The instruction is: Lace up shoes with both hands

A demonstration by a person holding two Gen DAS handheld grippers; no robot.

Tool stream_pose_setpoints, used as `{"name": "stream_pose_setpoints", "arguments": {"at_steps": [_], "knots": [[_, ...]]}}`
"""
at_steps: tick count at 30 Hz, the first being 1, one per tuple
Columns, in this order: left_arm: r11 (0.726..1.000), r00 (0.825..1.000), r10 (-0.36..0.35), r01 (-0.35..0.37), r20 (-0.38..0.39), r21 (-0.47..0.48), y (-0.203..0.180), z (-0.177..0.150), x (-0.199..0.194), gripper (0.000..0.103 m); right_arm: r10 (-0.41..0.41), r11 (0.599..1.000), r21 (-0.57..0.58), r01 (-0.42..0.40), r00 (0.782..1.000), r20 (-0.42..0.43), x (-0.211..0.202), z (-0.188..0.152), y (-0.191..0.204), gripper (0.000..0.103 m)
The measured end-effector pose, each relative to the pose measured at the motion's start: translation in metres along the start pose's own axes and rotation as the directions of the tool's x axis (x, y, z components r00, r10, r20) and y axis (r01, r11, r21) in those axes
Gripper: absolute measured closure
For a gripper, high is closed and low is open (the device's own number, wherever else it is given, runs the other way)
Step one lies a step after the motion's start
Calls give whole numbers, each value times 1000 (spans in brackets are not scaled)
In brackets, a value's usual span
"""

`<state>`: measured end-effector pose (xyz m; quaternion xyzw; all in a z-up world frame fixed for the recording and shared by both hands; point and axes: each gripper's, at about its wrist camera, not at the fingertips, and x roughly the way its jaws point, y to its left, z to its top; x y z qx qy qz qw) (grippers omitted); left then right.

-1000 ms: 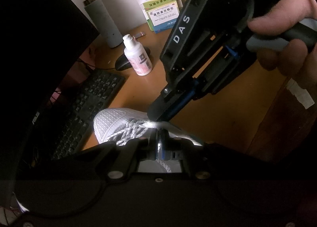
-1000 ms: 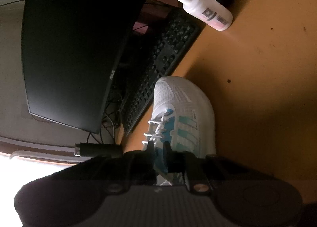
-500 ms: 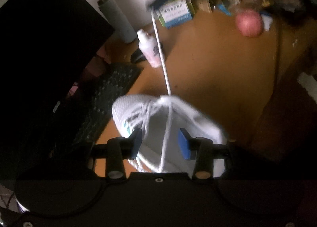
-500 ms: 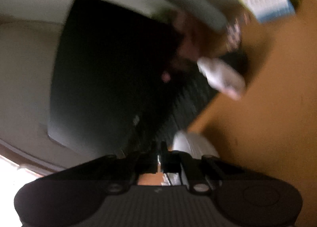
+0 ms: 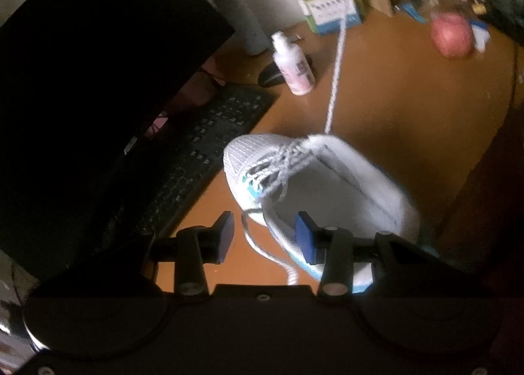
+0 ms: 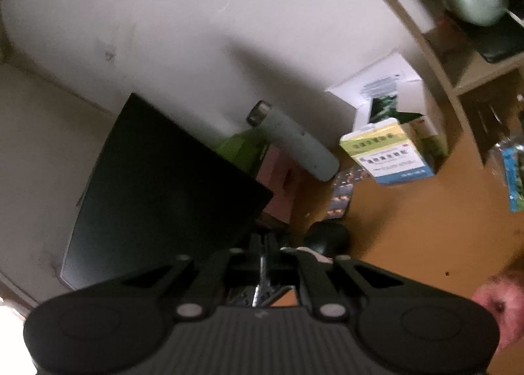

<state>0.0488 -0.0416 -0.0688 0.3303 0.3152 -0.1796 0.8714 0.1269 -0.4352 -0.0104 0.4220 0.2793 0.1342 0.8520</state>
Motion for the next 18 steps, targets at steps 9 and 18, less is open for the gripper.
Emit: {"name": "stream_pose_setpoints", "arguments": {"at_steps": [9,18], "knots": [[1000,1000,14,-14,-13,9,3,2,2,61,-75,996,-38,77,996,50,-24,1,-2,101],[997,1000,-21,21,2,-68,14,5,-12,58,-149,979,-138,151,989,23,-29,-3,4,95]]}}
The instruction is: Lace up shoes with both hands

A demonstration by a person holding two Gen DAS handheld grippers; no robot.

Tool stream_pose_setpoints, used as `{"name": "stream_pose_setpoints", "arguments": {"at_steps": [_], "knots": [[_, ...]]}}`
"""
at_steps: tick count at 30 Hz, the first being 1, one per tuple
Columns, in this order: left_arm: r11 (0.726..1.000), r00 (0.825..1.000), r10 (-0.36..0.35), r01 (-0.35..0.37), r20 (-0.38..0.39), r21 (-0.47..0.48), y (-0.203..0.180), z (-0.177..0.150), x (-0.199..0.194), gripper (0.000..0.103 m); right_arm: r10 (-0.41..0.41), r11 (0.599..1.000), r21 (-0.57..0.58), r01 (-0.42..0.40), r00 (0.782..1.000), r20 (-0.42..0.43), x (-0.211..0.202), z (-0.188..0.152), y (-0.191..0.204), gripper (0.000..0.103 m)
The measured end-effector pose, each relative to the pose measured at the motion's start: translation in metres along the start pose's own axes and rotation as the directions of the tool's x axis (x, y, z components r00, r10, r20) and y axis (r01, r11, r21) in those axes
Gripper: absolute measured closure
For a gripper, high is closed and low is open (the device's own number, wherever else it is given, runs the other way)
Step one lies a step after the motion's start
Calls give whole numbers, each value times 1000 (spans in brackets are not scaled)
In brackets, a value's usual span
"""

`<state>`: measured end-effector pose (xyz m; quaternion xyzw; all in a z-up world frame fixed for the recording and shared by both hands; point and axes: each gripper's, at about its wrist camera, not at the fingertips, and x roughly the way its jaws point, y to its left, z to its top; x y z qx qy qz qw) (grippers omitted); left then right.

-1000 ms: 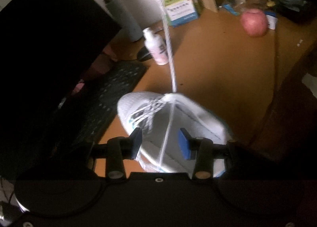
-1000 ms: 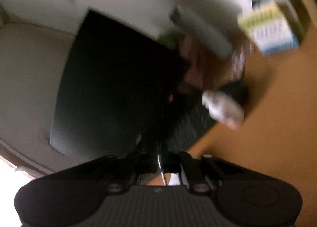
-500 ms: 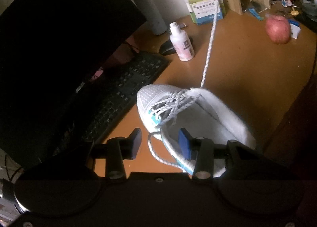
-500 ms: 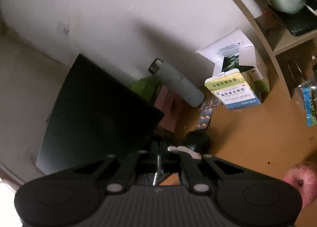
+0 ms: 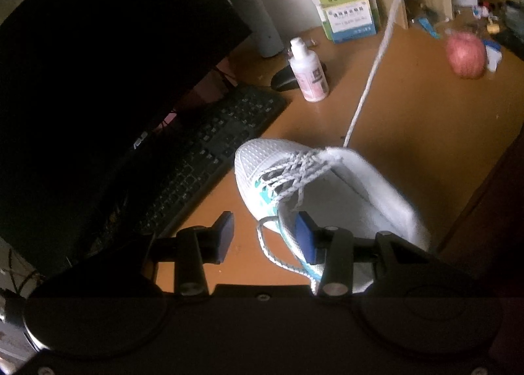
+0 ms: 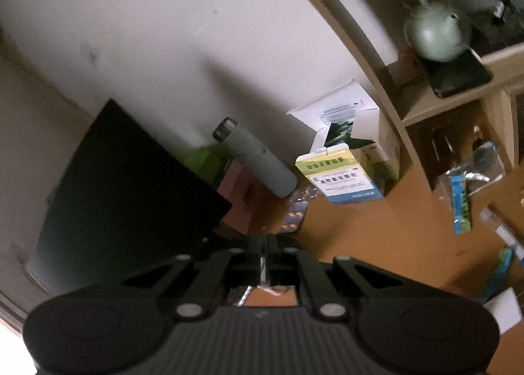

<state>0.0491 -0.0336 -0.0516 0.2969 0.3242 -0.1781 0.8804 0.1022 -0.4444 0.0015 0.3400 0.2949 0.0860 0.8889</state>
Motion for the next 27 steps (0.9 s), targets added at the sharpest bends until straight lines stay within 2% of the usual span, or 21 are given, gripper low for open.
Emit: {"name": "stream_pose_setpoints", "arguments": {"at_steps": [1,2,3,4,5,10,14,17,19,22,24,25,27], "knots": [[1000,1000,-6,6,2,-12,2,0,-2,56,-24,998,-67,21,999,-43,4,-2,11,88],[999,1000,-17,17,3,-38,5,0,-3,55,-53,990,-138,41,995,-87,9,-4,23,71],[997,999,-32,32,4,-75,10,-1,-6,55,-57,985,-170,40,994,-97,10,-6,28,65],[993,999,-47,47,5,-111,16,-2,-8,55,-53,965,-261,18,990,-129,13,-15,46,58],[989,998,-56,56,5,-134,19,-3,-9,55,-52,952,-305,3,987,-154,15,-22,56,52],[968,998,-66,61,-12,-242,34,-15,-13,55,-37,900,-428,-85,962,-269,38,-73,102,39],[934,995,-94,82,-19,-348,49,-27,-10,56,-18,864,-475,-166,933,-360,58,-113,134,24],[912,988,-152,140,-1,-386,54,-32,-7,56,-23,820,-530,-216,912,-409,69,-137,150,22],[909,987,-159,144,-7,-390,54,-33,-5,56,-28,784,-565,-256,896,-444,75,-152,162,22],[904,983,-183,170,3,-393,53,-33,-2,56,-43,746,-606,-278,887,-460,83,-161,172,22],[913,982,-189,175,-2,-369,52,-32,5,66,-51,734,-618,-283,883,-466,86,-166,176,22],[914,980,-197,182,-5,-361,51,-33,8,81,-56,736,-615,-283,880,-472,89,-168,177,22],[900,970,-243,222,-9,-376,52,-36,18,87,-66,744,-609,-274,877,-476,91,-167,176,22]]}}
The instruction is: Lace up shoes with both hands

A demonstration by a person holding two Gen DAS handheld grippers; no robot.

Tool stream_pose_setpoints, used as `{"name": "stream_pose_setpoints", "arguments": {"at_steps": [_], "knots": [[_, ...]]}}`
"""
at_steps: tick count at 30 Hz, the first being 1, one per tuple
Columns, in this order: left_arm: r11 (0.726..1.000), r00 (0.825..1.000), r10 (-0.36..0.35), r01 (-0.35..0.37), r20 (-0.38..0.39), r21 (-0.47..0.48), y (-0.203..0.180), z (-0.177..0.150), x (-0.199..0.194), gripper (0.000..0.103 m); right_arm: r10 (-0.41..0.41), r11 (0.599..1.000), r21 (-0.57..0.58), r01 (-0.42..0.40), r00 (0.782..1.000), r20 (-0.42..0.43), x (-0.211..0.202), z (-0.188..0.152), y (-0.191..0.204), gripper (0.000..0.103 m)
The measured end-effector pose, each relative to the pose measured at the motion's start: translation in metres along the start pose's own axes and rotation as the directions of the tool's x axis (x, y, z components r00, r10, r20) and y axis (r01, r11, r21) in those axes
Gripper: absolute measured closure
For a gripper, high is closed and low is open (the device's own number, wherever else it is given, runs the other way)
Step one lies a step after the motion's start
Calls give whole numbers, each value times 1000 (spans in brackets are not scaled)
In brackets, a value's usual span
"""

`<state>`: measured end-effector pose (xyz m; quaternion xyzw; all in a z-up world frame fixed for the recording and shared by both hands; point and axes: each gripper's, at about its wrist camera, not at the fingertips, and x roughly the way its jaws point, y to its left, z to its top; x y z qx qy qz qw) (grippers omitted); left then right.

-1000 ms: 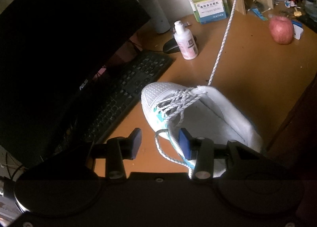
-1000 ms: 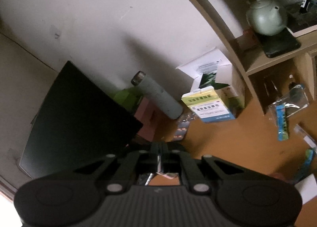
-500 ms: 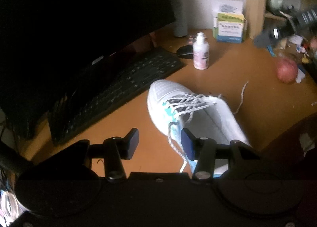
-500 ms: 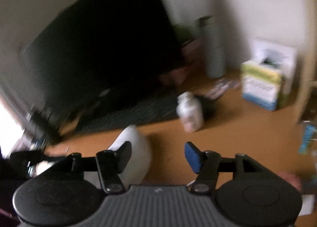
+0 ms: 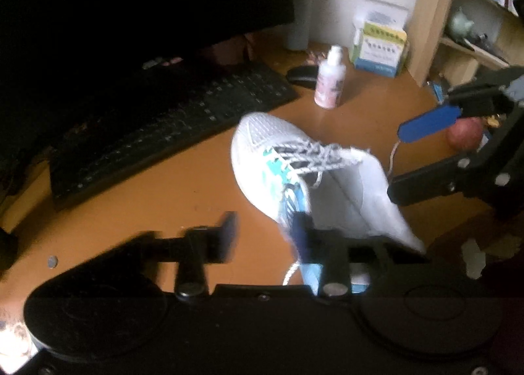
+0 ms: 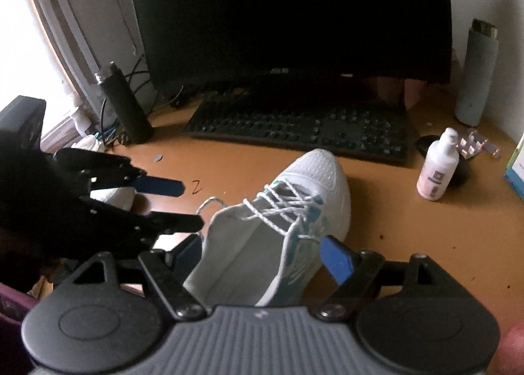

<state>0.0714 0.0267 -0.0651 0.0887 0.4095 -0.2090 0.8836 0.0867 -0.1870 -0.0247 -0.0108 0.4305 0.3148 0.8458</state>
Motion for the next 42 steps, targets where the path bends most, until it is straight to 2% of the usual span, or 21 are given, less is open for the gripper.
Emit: {"name": "stream_pose_setpoints", "arguments": {"at_steps": [1,2,3,4,6,7,10,12,13,15,18,19,20,21,22,24,27,33,37,42], "knots": [[1000,1000,-13,13,-8,11,-1,-2,3,95,-5,1000,4,5,1000,-5,1,0,0,22],[1000,1000,-10,10,-12,29,-2,-3,5,95,-7,1000,6,7,1000,-8,2,0,-1,22],[998,1000,22,-21,-6,56,-1,-5,6,95,-8,1000,7,8,1000,-9,1,0,0,22],[992,997,80,-81,13,100,0,-4,5,95,-12,1000,10,13,1000,-13,1,1,-1,22],[957,976,206,-216,67,194,0,-1,2,95,-21,1000,14,21,1000,-16,1,1,0,22],[944,968,238,-250,81,217,2,0,1,95,-25,999,20,26,1000,-15,2,1,-1,22],[911,955,281,-295,91,289,6,0,5,96,-30,999,42,31,999,-11,2,1,-4,22],[885,950,308,-305,48,352,5,-8,15,95,-33,998,51,33,999,-6,1,1,-6,21],[885,951,307,-298,31,358,4,-11,16,95,-35,998,53,35,999,-2,1,2,-6,21],[891,951,310,-296,15,346,4,-18,14,95,-40,998,58,40,999,5,-1,2,-6,20],[932,962,272,-263,-4,250,8,-19,2,93,-58,996,70,56,998,24,-6,1,-8,18],[945,966,257,-252,6,209,8,-17,-4,85,-66,995,72,63,997,28,-7,1,-9,18],[956,971,239,-239,21,167,7,-14,-10,65,-70,995,72,68,997,31,-8,1,-9,18],[966,974,222,-225,36,126,7,-11,-16,53,-74,995,73,71,997,33,-8,1,-9,17],[974,978,203,-207,52,87,5,-8,-20,46,-79,994,74,76,996,32,-8,1,-8,16],[986,982,165,-167,87,15,2,-1,-28,46,-91,994,68,89,995,30,-8,1,-7,14],[988,984,142,-135,108,-73,-2,12,-33,46,-113,992,61,111,993,30,-8,2,-5,10],[970,987,103,-71,126,-234,-9,24,-34,37,-186,973,139,184,983,-3,-13,6,-12,1],[961,983,134,-98,124,-259,-21,31,-32,35,-238,955,167,245,969,-60,-10,11,-14,1],[964,987,150,-131,66,-234,-30,35,-35,29,-304,938,155,311,950,-70,-15,14,-7,1]]}}
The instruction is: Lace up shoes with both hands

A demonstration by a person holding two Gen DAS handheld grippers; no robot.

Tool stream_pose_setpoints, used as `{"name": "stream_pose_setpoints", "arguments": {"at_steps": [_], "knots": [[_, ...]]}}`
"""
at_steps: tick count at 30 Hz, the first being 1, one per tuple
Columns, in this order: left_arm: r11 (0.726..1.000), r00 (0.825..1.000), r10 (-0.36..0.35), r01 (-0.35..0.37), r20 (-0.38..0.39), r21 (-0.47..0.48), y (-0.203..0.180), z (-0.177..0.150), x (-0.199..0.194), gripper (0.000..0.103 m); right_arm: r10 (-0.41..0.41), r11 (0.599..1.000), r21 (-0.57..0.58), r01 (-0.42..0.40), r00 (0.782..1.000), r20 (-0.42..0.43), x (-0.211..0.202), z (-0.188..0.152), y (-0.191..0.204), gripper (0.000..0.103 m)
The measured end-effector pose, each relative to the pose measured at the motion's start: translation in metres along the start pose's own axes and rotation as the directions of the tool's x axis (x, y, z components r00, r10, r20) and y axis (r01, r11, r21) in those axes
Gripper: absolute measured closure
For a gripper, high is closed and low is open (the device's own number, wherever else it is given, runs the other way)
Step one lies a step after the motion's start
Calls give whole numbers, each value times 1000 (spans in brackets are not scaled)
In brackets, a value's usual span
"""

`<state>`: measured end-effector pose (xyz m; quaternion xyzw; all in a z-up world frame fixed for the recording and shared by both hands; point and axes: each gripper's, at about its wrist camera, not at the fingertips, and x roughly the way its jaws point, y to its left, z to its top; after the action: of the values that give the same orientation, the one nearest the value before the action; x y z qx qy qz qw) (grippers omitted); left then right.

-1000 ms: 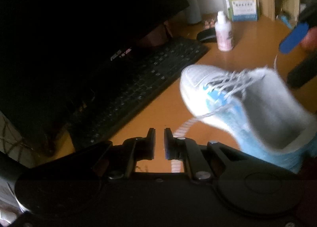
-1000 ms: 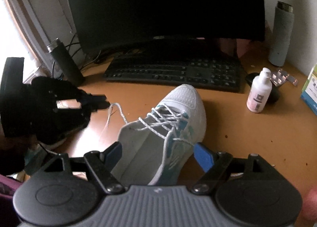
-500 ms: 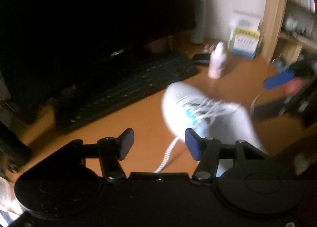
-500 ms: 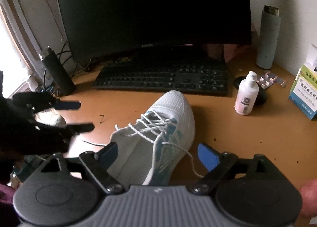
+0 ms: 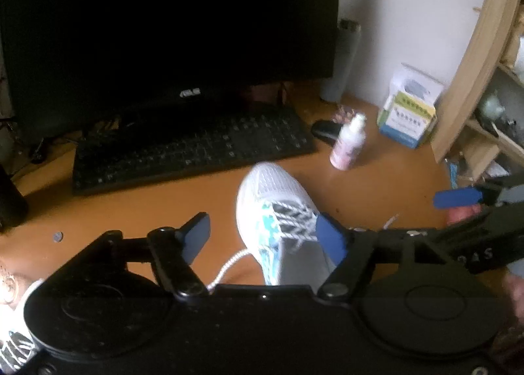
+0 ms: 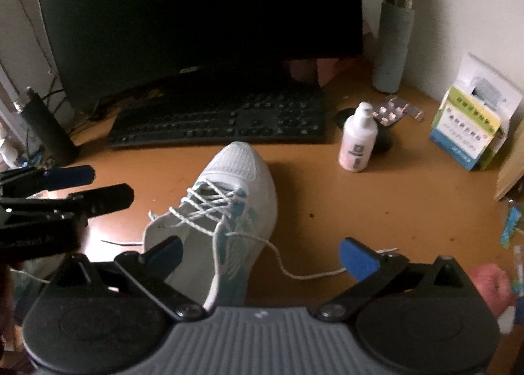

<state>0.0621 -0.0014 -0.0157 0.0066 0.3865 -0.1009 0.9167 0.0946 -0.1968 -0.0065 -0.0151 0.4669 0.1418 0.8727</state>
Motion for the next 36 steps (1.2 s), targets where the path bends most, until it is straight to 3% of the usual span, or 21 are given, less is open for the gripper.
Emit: {"name": "stream_pose_setpoints", "arguments": {"at_steps": [8,14,19,36], "knots": [[998,998,57,-57,-6,-1,2,0,-7,19,-34,999,12,34,999,2,-7,2,0,1],[996,994,85,-86,-63,-11,1,-3,0,18,-60,998,-5,60,998,-11,-6,0,5,1],[992,990,128,-127,-53,14,-6,0,-3,17,-82,997,-17,82,997,-10,-6,1,5,1],[994,994,86,-90,-67,-56,-5,3,-6,17,-110,992,-66,109,994,-4,-8,1,7,1]]}}
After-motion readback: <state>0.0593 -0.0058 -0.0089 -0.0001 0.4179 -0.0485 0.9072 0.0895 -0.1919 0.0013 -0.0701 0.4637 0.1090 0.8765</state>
